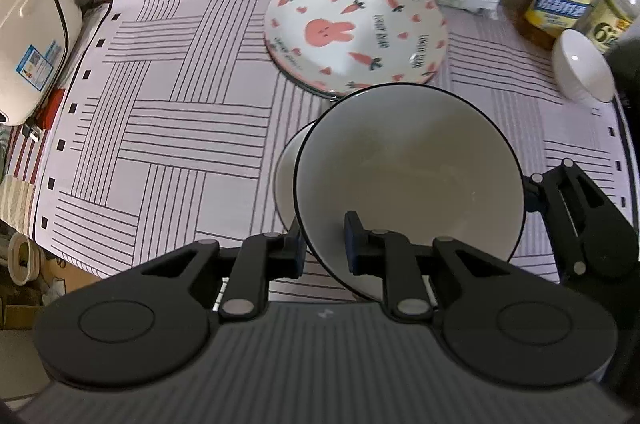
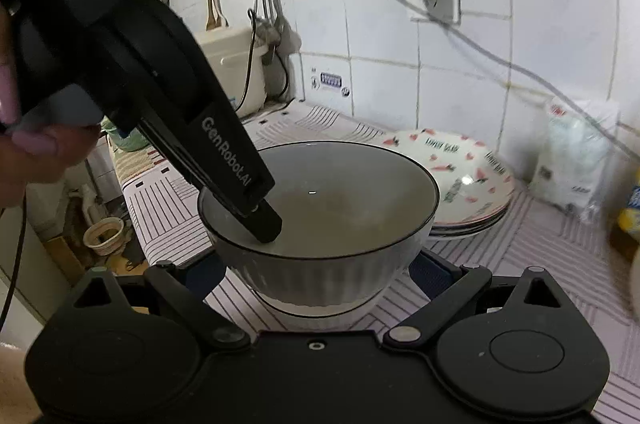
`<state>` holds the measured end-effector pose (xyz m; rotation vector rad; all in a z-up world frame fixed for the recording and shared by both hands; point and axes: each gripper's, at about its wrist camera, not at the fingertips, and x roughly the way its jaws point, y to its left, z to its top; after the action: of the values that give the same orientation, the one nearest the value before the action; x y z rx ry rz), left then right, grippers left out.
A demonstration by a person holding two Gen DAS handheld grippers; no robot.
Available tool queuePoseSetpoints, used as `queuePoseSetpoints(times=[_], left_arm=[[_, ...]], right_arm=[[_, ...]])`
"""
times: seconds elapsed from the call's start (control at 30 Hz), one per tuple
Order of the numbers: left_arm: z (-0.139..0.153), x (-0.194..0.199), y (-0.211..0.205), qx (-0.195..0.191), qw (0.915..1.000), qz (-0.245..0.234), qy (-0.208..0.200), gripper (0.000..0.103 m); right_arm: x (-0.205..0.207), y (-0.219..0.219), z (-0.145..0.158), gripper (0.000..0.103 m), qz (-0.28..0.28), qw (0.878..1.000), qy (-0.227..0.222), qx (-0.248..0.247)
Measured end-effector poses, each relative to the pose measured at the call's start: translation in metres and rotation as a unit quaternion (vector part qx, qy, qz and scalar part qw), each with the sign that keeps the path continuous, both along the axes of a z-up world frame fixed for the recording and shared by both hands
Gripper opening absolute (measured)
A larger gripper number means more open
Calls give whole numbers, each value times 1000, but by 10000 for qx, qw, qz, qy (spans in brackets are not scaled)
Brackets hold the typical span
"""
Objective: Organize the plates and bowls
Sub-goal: 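Carry the bowl over the first white bowl and lower it inside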
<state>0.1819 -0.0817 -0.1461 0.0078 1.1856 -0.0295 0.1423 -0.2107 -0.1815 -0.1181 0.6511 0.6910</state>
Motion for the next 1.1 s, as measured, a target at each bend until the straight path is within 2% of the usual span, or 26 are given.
queuePoseSetpoints(times=[0.1, 0.23, 0.6, 0.8, 0.9, 1.03, 1.1], left_arm=[[-8, 6, 7, 5, 10000, 65, 29, 19], [-19, 14, 8, 209, 9997, 70, 53, 23], [-43, 26, 12, 304, 9991, -26, 277, 26], [-52, 26, 13, 275, 9993, 22, 235, 26], [-56, 25, 12, 295, 9994, 24, 169, 26], [-60, 23, 6, 464, 9988, -57, 137, 26], [-57, 22, 6, 501, 9986, -60, 159, 29]], right_arm=[[6, 9, -5, 100, 39, 9999, 91, -99], [13, 22, -10, 100, 51, 9994, 265, -226], [24, 31, -22, 99, 4, 9967, 632, -511], [25, 38, -24, 100, 59, 9956, 533, -774], [23, 44, -25, 100, 116, 9932, 402, -1085], [26, 41, -27, 103, 52, 9931, 546, -1040], [25, 41, -27, 103, 33, 9933, 503, -1035]])
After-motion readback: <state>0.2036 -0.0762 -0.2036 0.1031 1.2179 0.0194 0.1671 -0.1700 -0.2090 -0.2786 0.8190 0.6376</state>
